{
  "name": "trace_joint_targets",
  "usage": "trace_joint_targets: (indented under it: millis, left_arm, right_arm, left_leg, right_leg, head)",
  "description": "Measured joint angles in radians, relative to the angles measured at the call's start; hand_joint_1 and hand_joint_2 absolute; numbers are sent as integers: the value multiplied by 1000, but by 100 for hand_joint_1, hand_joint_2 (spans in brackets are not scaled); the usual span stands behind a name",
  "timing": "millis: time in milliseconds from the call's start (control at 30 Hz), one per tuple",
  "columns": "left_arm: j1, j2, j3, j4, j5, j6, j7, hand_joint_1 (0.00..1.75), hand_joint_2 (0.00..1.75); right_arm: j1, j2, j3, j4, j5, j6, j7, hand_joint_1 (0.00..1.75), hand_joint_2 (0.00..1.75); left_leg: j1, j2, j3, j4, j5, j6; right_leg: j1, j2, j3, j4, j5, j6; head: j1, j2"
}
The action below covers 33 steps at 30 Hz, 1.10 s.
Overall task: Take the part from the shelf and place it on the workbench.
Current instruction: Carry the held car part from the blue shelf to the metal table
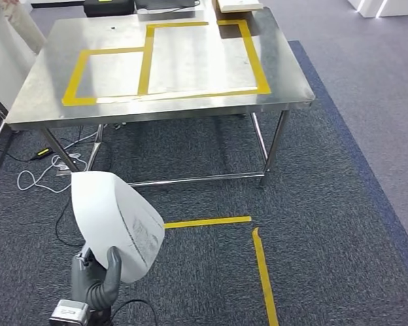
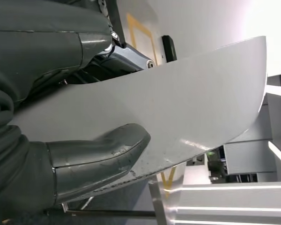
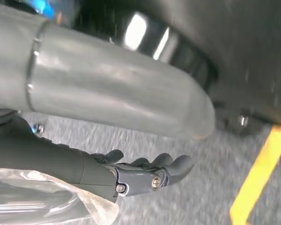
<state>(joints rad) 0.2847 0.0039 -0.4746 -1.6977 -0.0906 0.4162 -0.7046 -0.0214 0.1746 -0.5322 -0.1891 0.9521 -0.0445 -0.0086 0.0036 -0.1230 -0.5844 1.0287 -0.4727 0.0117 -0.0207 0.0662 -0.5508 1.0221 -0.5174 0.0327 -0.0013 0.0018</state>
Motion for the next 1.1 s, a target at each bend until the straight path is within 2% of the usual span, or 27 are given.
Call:
trace_joint_targets:
  millis: [33, 67, 100, 167, 200, 233, 267, 300, 367, 400, 467, 567, 600, 633, 700, 733, 767, 800, 833, 867, 900, 967, 1033, 1100]
  left_arm:
    - [5, 0, 1, 0, -1, 2, 0, 175, 175]
    - [8, 0, 3, -1, -2, 5, 0, 175, 175]
    - [10, 1, 4, -3, -4, 8, 0, 175, 175]
    - [11, 1, 5, -6, -6, 12, 0, 175, 175]
    - [13, 1, 5, -7, -6, 13, 0, 175, 175]
    - [16, 1, 6, -8, -5, 12, 0, 175, 175]
    - [19, 1, 6, -8, -4, 12, 0, 175, 175]
    - [21, 1, 7, -8, -4, 12, 0, 175, 175]
    - [23, 1, 8, -8, -4, 12, 0, 175, 175]
    - [23, 1, 8, -8, -3, 12, 0, 175, 175]
    - [24, 1, 9, -10, -2, 10, 0, 175, 175]
    - [27, 0, 11, -12, 1, 4, 0, 175, 175]
    - [28, 0, 12, -12, 1, 3, 0, 175, 175]
    - [27, -1, 14, -12, 2, 2, 0, 175, 175]
    - [26, -1, 16, -12, 2, 0, 0, 175, 175]
    - [27, -1, 17, -12, 2, 0, 0, 175, 175]
    - [27, -1, 18, -12, 2, -1, 0, 175, 175]
    - [28, -1, 19, -12, 2, -1, 0, 175, 175]
    - [28, -1, 20, -12, 2, -1, 0, 175, 175]
    - [28, -1, 21, -12, 2, -2, 0, 175, 175]
    - [28, -1, 22, -12, 2, -3, 0, 175, 175]
    - [27, -2, 24, -13, 2, -5, 0, 175, 175]
    - [27, -2, 26, -13, 3, -6, 0, 175, 175]
    - [28, -2, 26, -14, 4, -7, 0, 175, 175]
  right_arm:
    - [0, 0, 0, 0, 3, -9, -5, 0, 0]
    - [0, 0, 0, 0, 3, -15, -8, 0, 0]
    - [0, 0, 0, 0, 2, -22, -9, 0, 0]
    - [3, 0, 0, 0, -2, -30, -7, 0, 0]
    - [4, 0, 0, 0, -4, -32, -5, 0, 0]
    - [5, 0, 0, 0, -6, -31, -3, 0, 0]
    - [6, -1, 0, 0, -8, -31, -1, 0, 0]
    - [5, -1, -1, 0, -9, -31, 1, 0, 0]
    - [4, 0, -1, 0, -9, -29, 2, 0, 0]
    - [3, 0, -1, 0, -9, -28, 3, 0, 0]
    - [2, 1, -1, 0, -9, -25, 3, 0, 0]
    - [0, 2, -1, 0, -8, -16, 6, 0, 0]
    - [-1, 2, -1, 0, -7, -14, 7, 0, 0]
    - [-2, 2, -1, 0, -7, -14, 7, 0, 0]
    - [-3, 2, -1, 0, -6, -13, 7, 0, 0]
    - [-2, 2, -1, 0, -6, -13, 7, 0, 0]
    - [-1, 1, -1, 0, -6, -13, 7, 0, 0]
    - [1, 1, -1, 0, -6, -13, 8, 0, 0]
    - [3, 0, -2, 0, -6, -13, 8, 0, 0]
    - [3, 0, -2, 0, -6, -13, 8, 0, 0]
    - [3, 0, -3, 0, -6, -11, 8, 0, 0]
    - [3, 0, -5, 1, -6, -8, 7, 0, 0]
    - [3, 0, -7, 1, -6, -5, 7, 0, 0]
    - [4, -1, -8, 1, -5, -4, 7, 0, 0]
  left_leg:
    - [2, -2, -1, 1, -1, -5]
    - [1, 10, -5, 9, -7, -9]
    - [0, 32, -15, 34, -23, -14]
    - [-1, 86, -64, 143, -78, -24]
    - [0, 100, -96, 210, -105, -27]
    - [2, 106, -120, 259, -118, -28]
    - [2, 108, -129, 275, -113, -28]
    - [3, 109, -121, 255, -89, -26]
    - [1, 111, -64, 135, -21, -16]
    - [-3, 115, -34, 73, -3, -9]
    - [-10, 122, -3, 6, -1, 3]
    - [-9, 119, 12, -16, -8, 17]
    - [-6, 118, 20, -19, -8, 22]
    - [-4, 117, 27, -21, -9, 25]
    - [-5, 117, 31, -21, -13, 32]
    - [-5, 116, 33, -20, -16, 34]
    - [-6, 115, 36, -20, -20, 34]
    - [-6, 113, 41, -19, -25, 33]
    - [-5, 111, 49, -19, -31, 32]
    - [-5, 110, 60, -19, -38, 28]
    - [-5, 109, 69, -19, -45, 24]
    - [-6, 108, 76, -15, -58, 12]
    - [-6, 108, 78, -7, -63, 2]
    - [-5, 109, 74, 25, -67, -5]
  right_leg:
    - [0, -8, 1, 0, 2, -5]
    - [-1, -16, 4, -1, 2, -11]
    - [-2, -25, 7, -3, 2, -17]
    - [-1, -45, 12, -4, -2, -25]
    - [0, -55, 14, -4, -4, -28]
    - [1, -63, 15, -4, -6, -30]
    - [1, -70, 16, -4, -8, -30]
    - [2, -74, 19, -4, -10, -30]
    - [3, -80, 25, -5, -15, -29]
    - [4, -82, 28, -5, -19, -25]
    - [6, -86, 31, -8, -22, -13]
    - [5, -88, 42, -2, -18, 11]
    - [5, -85, 35, 14, -29, 16]
    - [4, -81, 19, 46, -50, 19]
    - [4, -72, -48, 161, -107, 24]
    - [3, -70, -87, 218, -126, 26]
    - [3, -69, -116, 252, -129, 26]
    - [3, -69, -127, 250, -111, 27]
    - [2, -69, -120, 211, -73, 27]
    - [1, -69, -99, 145, -25, 27]
    - [2, -68, -78, 85, 6, 26]
    - [5, -68, -48, 14, 22, 13]
    - [7, -70, -39, 9, 11, -7]
    - [4, -71, -23, 4, 12, -20]
  head:
    - [0, 0]
    - [-1, 0]
    - [-5, 0]
    - [-11, 0]
    - [-12, 0]
    - [-12, 0]
    - [-12, 0]
    - [-12, 0]
    - [-12, 0]
    - [-12, 0]
    - [-12, 0]
    - [-10, 0]
    - [-8, 0]
    - [-6, 0]
    - [-2, 0]
    - [-1, 0]
    - [-1, 0]
    - [0, 0]
    - [0, 0]
    - [0, 0]
    - [0, 0]
    - [-1, 0]
    - [-2, 0]
    - [-4, 0]
